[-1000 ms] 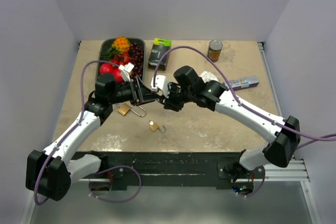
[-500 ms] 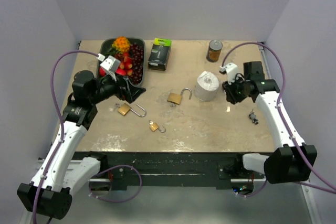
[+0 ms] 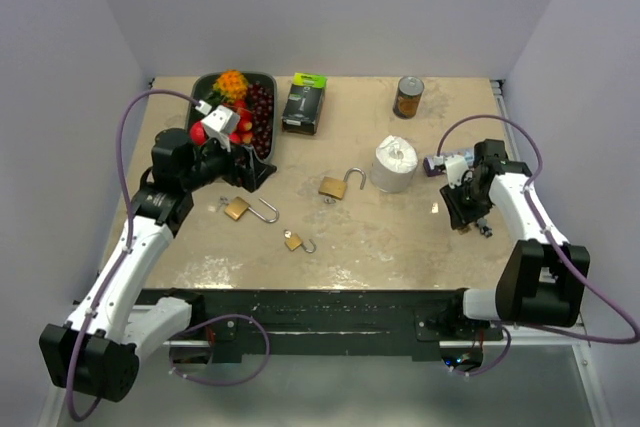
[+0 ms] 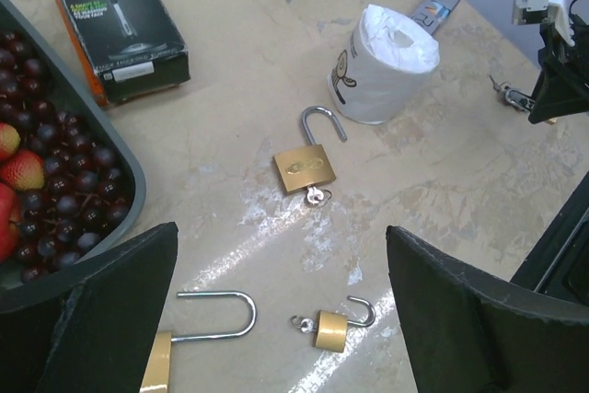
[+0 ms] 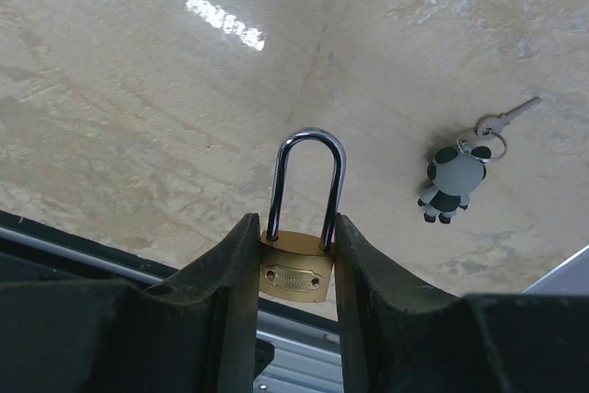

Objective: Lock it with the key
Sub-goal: Place the lock at the center of the board.

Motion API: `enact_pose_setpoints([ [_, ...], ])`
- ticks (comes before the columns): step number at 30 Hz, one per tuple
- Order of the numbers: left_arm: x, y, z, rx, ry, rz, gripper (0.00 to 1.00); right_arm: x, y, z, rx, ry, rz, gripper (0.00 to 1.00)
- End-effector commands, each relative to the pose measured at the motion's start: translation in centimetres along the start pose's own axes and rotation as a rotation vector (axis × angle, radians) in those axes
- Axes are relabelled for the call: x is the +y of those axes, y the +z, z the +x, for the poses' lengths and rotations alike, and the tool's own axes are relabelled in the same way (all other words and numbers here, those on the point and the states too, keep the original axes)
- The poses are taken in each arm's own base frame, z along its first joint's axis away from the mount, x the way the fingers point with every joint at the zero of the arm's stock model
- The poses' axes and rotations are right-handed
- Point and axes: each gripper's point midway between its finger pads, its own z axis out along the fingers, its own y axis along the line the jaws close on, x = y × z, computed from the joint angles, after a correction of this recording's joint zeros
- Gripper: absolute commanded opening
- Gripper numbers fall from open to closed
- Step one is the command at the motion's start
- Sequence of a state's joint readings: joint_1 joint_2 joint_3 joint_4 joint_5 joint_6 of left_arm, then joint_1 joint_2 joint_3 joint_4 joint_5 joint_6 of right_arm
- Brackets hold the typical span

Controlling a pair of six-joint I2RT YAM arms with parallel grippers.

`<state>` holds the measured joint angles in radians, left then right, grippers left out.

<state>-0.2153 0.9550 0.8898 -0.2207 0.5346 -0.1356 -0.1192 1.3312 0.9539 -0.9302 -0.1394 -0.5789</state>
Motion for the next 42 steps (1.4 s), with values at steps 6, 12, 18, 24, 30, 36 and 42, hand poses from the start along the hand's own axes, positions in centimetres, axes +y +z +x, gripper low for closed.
enact_pose_setpoints([
  [6,1.3,1.2,-2.0,-0.054,0.058,-0.029,0.99,-1.7,2.7,1.3,0.093,0.050,0.051,0.01],
  [12,1.6,1.7,-1.5,-0.046,0.047,-0.028,0.99,-2.0,3.9,1.1,0.097,0.067,0.038,0.04],
  [18,2.1,2.2,-1.1,-0.025,0.052,-0.032,0.99,-2.1,5.3,2.0,0.151,0.083,0.023,0.07],
  [24,2.2,2.3,-0.3,0.008,0.058,-0.026,0.99,-2.5,6.4,2.3,0.177,0.093,0.028,0.11],
  [30,2.5,2.3,0.2,0.023,0.061,-0.039,0.99,-2.3,7.1,2.7,0.199,0.097,0.005,0.18],
  [36,2.5,2.3,1.5,0.061,0.029,-0.035,0.99,-2.8,7.3,2.0,0.181,0.109,0.016,0.19],
  [42,2.5,2.1,1.9,0.074,0.027,-0.039,0.99,-3.0,7.9,1.5,0.175,0.119,-0.001,0.19],
])
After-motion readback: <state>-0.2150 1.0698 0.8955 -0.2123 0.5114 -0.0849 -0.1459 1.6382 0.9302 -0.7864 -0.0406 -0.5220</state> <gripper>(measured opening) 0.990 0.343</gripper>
